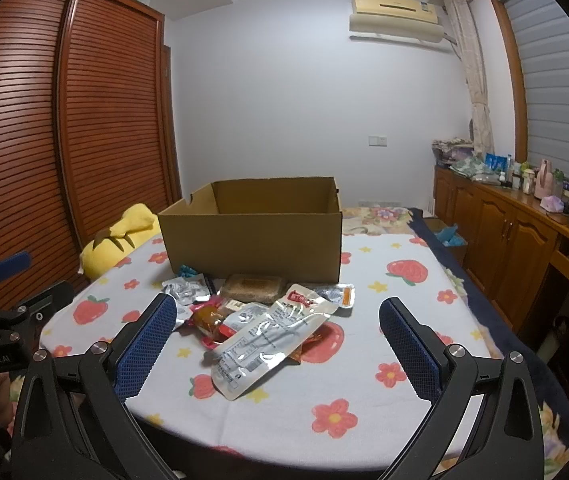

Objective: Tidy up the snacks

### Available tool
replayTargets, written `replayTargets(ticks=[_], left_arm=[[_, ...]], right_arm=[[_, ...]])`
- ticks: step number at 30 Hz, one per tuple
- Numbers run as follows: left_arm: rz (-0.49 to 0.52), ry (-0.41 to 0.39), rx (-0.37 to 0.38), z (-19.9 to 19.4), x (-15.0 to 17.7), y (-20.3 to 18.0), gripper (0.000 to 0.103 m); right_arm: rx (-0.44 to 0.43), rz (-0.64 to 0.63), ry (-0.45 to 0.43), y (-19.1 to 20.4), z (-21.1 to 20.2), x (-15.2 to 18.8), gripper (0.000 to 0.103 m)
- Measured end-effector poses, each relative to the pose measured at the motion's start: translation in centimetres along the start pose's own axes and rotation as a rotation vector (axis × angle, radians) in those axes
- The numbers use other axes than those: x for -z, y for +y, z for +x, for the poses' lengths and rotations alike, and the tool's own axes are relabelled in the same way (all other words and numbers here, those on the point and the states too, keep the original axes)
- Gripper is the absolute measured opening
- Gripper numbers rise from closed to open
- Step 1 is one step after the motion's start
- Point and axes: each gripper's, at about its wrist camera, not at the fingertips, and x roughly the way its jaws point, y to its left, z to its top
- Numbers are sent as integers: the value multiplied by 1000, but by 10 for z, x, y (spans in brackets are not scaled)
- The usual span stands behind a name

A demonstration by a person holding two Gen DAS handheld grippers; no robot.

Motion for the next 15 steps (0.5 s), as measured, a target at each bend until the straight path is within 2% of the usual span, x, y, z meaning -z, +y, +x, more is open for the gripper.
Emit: replayTargets(ticks=[9, 15], left_arm=[[-4, 24, 3, 6, 6, 1, 103], [-14, 67, 24, 28, 17, 11, 103]], right_arm=[[-3, 4, 17, 4, 2, -2, 103], [-7, -32, 59, 1, 21, 5, 103]])
